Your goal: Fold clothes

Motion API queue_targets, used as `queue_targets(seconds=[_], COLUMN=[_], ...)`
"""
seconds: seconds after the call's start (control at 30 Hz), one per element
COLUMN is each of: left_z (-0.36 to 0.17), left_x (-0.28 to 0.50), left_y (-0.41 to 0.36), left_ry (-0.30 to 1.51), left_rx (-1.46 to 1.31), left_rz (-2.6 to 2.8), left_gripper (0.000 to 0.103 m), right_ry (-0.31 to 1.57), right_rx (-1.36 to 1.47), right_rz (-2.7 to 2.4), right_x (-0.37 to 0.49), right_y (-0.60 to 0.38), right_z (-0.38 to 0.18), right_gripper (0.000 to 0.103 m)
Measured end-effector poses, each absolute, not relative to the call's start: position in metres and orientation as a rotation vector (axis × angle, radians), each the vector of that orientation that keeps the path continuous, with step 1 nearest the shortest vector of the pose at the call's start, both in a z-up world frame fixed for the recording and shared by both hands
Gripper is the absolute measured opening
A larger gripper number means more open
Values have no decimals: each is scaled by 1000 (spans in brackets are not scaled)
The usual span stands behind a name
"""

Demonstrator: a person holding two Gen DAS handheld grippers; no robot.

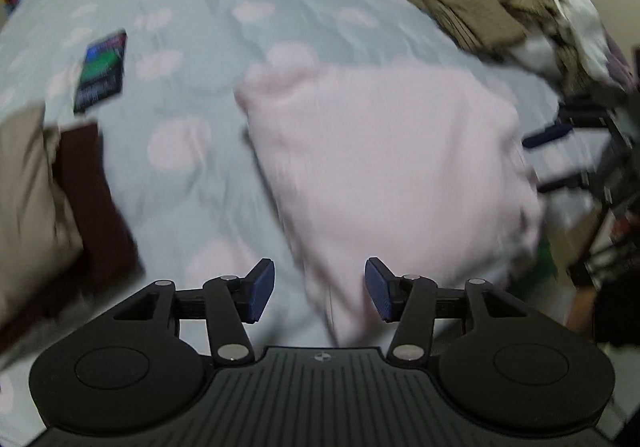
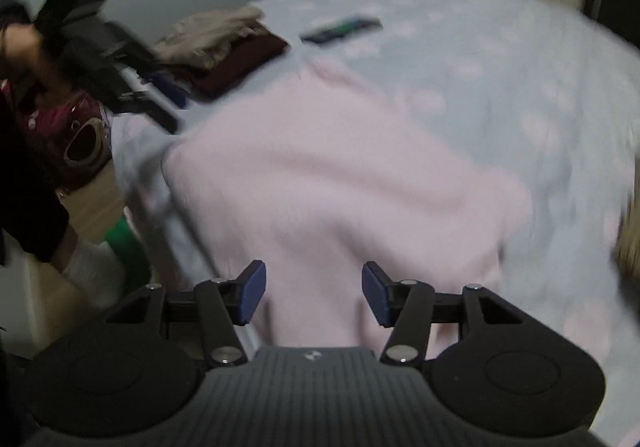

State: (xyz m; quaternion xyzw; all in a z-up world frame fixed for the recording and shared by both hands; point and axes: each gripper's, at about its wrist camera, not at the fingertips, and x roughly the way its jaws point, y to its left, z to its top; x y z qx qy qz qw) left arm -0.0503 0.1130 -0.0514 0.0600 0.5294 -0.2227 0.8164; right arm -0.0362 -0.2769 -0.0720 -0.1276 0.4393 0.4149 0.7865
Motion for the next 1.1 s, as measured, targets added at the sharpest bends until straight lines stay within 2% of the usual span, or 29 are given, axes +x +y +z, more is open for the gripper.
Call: queue_targets(seconds=[0.17, 0.23, 0.3, 0.33, 0.4, 0.43, 0.47, 0.7, 0.9, 1.0, 1.03, 1.07, 1.1], left_z=[-76, -80, -81, -80, -80, -80, -80, -83, -81, -81, -81, -82, -83], left_x=[-65, -66, -66, -65, -65, -65, -64, -65, -62, -62, -62, -63, -63], left_y=[137, 136, 133, 132, 133, 133, 134, 141, 143, 144, 144, 143, 141], left_ry=[1086, 1088, 1081, 1078, 1064, 1058, 1053, 1048, 1056, 1046, 1044, 1047, 1050], left_rx=[37, 29, 37, 35, 25, 22, 21, 21, -5, -20, -24, -23, -23], left_rz=[-560, -588, -597, -601, -607, -610, -612, -619, -613, -641, -648, -649, -650], left_gripper=[45, 45, 45, 45, 45, 45, 45, 45, 45, 45, 45, 45, 45], right_ry=[1078, 1117, 1153, 1171, 1206, 1223, 1240, 1239, 1257, 1226, 1216, 1211, 1209], right_rx=[-106, -33, 28, 59, 121, 152, 183, 163, 81, 124, 138, 145, 148], right_rz=[788, 768, 788, 798, 817, 827, 836, 744, 751, 769, 775, 778, 778], right_x=[-36, -33, -32, -31, -29, -28, -27, -28, -34, -34, -34, -35, -36], right_y=[-309, -313, -312, -311, -310, -310, -310, -346, -330, -333, -334, -334, -334], right_z=[-96, -102, -105, -107, -110, -111, -113, -97, -107, -103, -102, -102, -103], right_gripper=[56, 52, 41, 30, 18, 1, 0, 0, 3, 18, 39, 46, 46])
